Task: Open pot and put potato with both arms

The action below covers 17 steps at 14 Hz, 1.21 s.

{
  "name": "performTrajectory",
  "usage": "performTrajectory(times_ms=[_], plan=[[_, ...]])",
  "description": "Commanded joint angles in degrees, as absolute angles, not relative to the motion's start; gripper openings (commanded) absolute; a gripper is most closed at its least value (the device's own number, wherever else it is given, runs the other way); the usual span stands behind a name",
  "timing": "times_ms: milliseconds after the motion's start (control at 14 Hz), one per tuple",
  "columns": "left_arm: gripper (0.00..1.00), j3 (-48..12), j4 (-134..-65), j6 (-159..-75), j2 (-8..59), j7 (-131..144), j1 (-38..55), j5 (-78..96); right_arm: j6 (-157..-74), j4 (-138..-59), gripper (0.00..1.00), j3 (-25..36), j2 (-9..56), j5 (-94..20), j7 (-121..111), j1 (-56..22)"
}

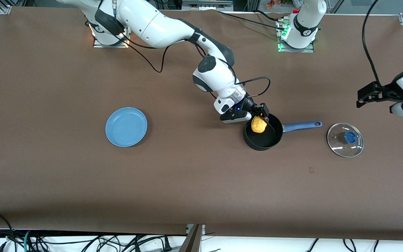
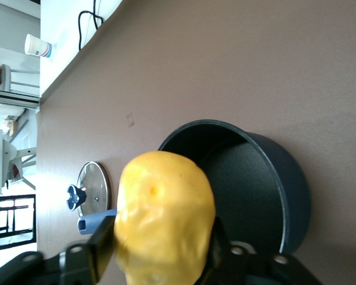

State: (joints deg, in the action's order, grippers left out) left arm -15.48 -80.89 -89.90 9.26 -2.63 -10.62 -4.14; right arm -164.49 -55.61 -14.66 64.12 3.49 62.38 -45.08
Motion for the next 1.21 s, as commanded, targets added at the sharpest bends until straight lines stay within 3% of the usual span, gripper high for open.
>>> performTrajectory(times_ms=[0,214,357,643,1000,1143], plan=[[1.00,-7.3,-87.4,-92.2,4.4,-1.3,-3.5,-3.2,-165.8,-52.8,1.00,-14.0,65.7,3.3,61.5,-46.3],[1.00,-3.4,-88.9,-91.9,3.2,-0.9,0.6,-3.2,-162.2,-52.9,1.00,-14.1,64.3,3.5,61.5,-45.6],[1.00,-3.7,-88.5,-91.8,3.4,0.2,0.7,-3.2,-149.5,-52.9,1.00,-14.1,61.4,3.6,59.6,-43.8],[1.00,-3.7,-88.5,-91.7,3.4,0.2,0.7,-3.1,-134.7,-53.5,1.00,-14.3,53.3,3.3,51.9,-38.3],[1.00,-3.7,-88.4,-91.7,3.4,0.2,0.8,-3.1,-110.5,-63.1,1.00,-14.5,39.8,2.7,29.9,-27.7],[1.00,-3.7,-88.4,-91.5,3.4,0.2,0.8,-3.1,-105.8,-68.5,1.00,-14.5,33.6,2.7,24.3,-23.1]])
